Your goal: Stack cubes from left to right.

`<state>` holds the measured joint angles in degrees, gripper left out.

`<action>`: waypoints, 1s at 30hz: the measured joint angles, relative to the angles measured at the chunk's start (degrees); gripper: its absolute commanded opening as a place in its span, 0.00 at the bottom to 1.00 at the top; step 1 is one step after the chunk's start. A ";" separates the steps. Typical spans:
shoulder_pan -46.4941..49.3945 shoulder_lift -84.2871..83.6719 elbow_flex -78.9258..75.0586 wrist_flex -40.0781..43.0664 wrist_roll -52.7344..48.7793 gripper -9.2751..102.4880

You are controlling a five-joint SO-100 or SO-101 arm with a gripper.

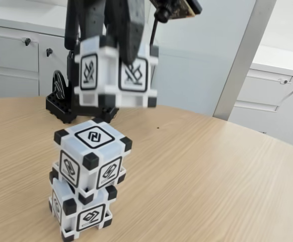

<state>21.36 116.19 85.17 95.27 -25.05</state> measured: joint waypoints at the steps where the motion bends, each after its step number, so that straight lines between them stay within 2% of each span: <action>1: 0.09 0.09 0.00 0.00 0.00 0.20; 18: 0.44 -3.52 0.00 -0.09 -0.70 0.20; 24: 4.92 -3.60 0.00 -0.09 -1.14 0.20; 30: 4.57 -3.60 0.00 -0.09 -1.05 0.20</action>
<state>25.93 112.59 85.17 95.19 -26.10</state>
